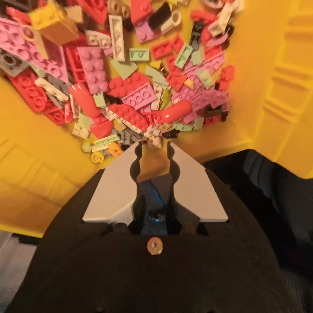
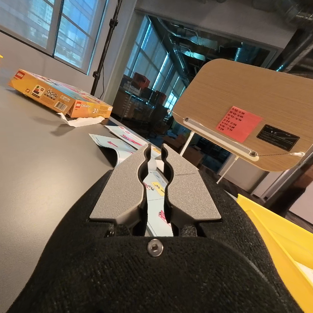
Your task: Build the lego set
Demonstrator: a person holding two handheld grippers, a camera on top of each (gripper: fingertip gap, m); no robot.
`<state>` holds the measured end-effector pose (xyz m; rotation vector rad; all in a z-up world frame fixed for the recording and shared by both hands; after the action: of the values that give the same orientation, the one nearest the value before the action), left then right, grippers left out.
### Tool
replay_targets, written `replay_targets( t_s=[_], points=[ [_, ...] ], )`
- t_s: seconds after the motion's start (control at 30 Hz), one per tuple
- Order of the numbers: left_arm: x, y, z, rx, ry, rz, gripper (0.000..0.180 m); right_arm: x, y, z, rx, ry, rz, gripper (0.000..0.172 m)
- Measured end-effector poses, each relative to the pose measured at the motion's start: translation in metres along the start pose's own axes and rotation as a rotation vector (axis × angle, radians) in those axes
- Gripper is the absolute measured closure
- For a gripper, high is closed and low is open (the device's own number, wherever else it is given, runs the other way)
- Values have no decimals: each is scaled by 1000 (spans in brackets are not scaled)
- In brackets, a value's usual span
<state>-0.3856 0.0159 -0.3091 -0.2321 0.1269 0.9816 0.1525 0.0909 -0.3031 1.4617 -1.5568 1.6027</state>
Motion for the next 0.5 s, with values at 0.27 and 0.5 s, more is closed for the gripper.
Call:
replay_targets(
  t_s=[0.27,0.5],
  points=[
    [6,0,-7,17,165,-38,165,2,2,1,33,-24,-36,163],
    [28,-16,42,111,-24,-102,165,5,5,2,83,-58,-71,163]
  ],
)
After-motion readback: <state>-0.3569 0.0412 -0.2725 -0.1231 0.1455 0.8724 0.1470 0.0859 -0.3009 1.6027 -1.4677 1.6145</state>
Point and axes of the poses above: each gripper's, where its closed fingertips meet, z back along the fingers, x out of its top, y = z × x across the jaws, the point moved 8 cm from there along z, back along the fingers, and after that the axes turned 2 degrees about -z, right-handed, at the moved point
